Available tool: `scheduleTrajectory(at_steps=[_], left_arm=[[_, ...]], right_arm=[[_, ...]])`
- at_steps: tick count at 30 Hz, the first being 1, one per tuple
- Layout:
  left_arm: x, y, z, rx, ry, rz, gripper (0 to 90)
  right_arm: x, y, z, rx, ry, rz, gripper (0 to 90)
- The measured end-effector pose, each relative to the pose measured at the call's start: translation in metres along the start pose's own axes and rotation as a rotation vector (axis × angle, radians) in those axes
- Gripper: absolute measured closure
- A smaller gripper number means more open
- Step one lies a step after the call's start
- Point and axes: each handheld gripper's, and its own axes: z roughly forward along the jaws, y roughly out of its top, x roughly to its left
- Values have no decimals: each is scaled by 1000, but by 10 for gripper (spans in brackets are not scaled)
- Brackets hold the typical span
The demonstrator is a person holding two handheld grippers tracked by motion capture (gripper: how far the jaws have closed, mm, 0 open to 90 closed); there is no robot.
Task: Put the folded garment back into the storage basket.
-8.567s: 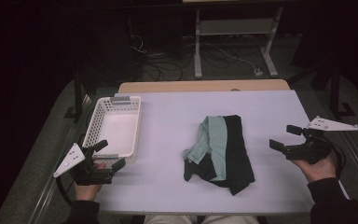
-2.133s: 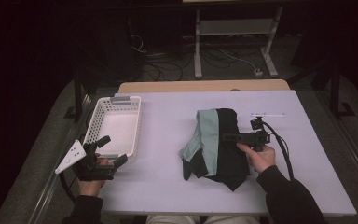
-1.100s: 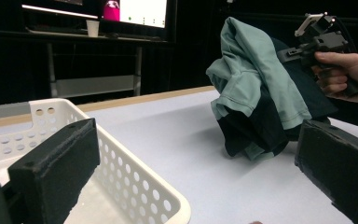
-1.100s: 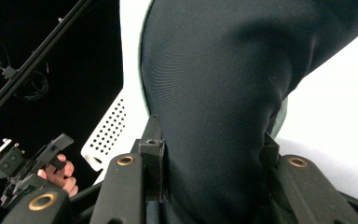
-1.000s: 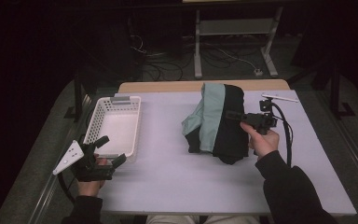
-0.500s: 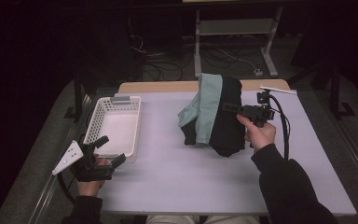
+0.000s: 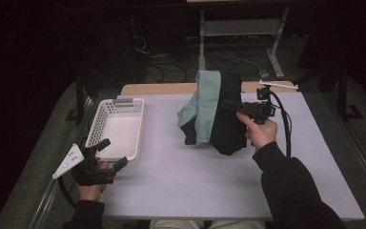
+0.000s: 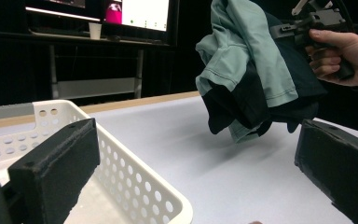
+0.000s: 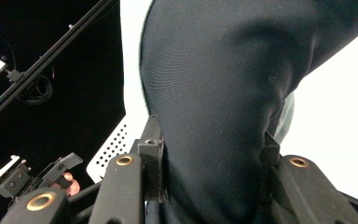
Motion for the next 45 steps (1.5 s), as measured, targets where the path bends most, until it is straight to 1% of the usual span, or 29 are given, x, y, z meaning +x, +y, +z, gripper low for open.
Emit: scheduleTrajectory(at_steps=[16,21,25,29,31,32,35,39,40,42,45], left_arm=[[0,0,0,-3,0,0,0],[0,0,-1,-5,2,-4,0],[0,0,-1,-5,2,-4,0],[-1,1,-1,-11,-4,-10,0],[0,0,-1,-19,-9,-21,0],[1,0,-1,-20,-6,-21,0],[1,0,-2,-22,-2,-22,0],[1,0,-1,-16,-7,-16,0],[1,0,-1,-14,-6,-15,0],[0,0,-1,-13,-5,-12,0],[0,0,0,-10,-5,-12,0]], right_arm=[[17,10,13,1,18,-40,576],[23,12,18,5,28,-36,574],[27,15,22,6,29,-47,574],[31,17,25,5,40,-46,573],[34,18,27,7,49,-37,573],[35,19,28,5,51,-46,573],[40,22,32,9,54,-46,573],[46,25,37,6,60,-61,573],[48,26,37,12,61,-46,572],[51,28,40,11,65,-55,572],[56,31,44,14,68,-54,572]])
